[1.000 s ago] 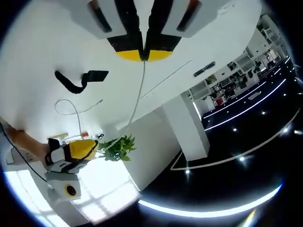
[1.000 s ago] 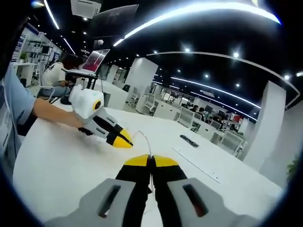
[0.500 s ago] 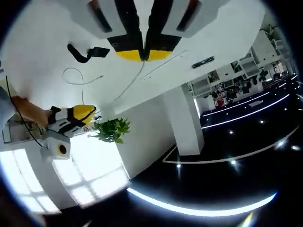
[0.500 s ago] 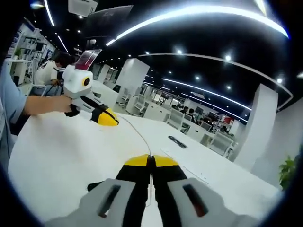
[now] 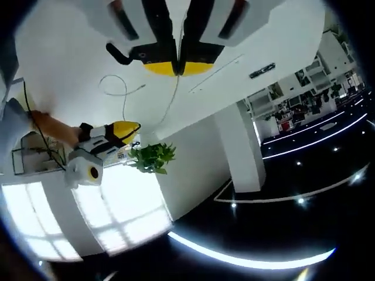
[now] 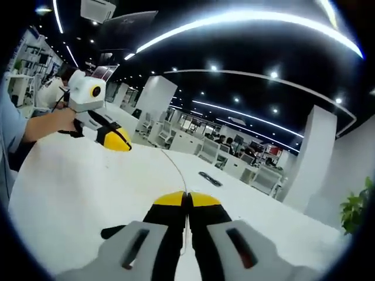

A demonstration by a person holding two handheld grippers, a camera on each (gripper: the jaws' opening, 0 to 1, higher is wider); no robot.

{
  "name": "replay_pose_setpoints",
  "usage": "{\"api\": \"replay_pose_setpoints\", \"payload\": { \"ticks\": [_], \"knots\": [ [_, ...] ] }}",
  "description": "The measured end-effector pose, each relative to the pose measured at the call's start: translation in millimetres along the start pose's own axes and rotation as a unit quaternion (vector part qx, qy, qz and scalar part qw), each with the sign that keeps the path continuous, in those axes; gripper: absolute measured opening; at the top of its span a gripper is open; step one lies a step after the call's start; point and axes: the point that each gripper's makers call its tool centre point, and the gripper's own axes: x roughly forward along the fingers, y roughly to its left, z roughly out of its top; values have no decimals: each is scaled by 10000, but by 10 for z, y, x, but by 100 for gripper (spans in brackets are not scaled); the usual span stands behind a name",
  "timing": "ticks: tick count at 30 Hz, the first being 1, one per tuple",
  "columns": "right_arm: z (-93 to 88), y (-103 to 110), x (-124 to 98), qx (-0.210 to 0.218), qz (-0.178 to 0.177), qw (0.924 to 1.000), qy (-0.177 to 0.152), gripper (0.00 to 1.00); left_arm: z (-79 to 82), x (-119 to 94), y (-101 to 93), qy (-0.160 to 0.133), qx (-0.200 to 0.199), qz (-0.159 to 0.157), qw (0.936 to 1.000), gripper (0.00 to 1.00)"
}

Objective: Peel open the Velcro strap on the desktop, arrange the wired earphones neatly onto it, and close the Velcro strap to secure them.

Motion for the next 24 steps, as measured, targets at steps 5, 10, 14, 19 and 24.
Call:
{"api": "replay_pose_setpoints", "payload": {
  "ticks": [5,10,14,19,24],
  "knots": [
    [77,-88,-44,52,-114,9999,-111,4,93,23,-225,-114,-183,-348,9992,6],
    [116,-166,-93,67,-276,9993,-222,4,205,59,-438,-224,-200,-664,9973,6],
    [131,-240,-115,107,-351,9990,-260,4,289,114,-649,-294,-323,-1036,9937,6],
    [172,-337,-181,175,-501,9979,-384,4,400,150,-881,-379,-268,-1332,9900,6],
    [249,-389,-253,262,-597,9962,-573,4,583,117,-1155,-641,-470,-1789,9807,6]
  ]
}}
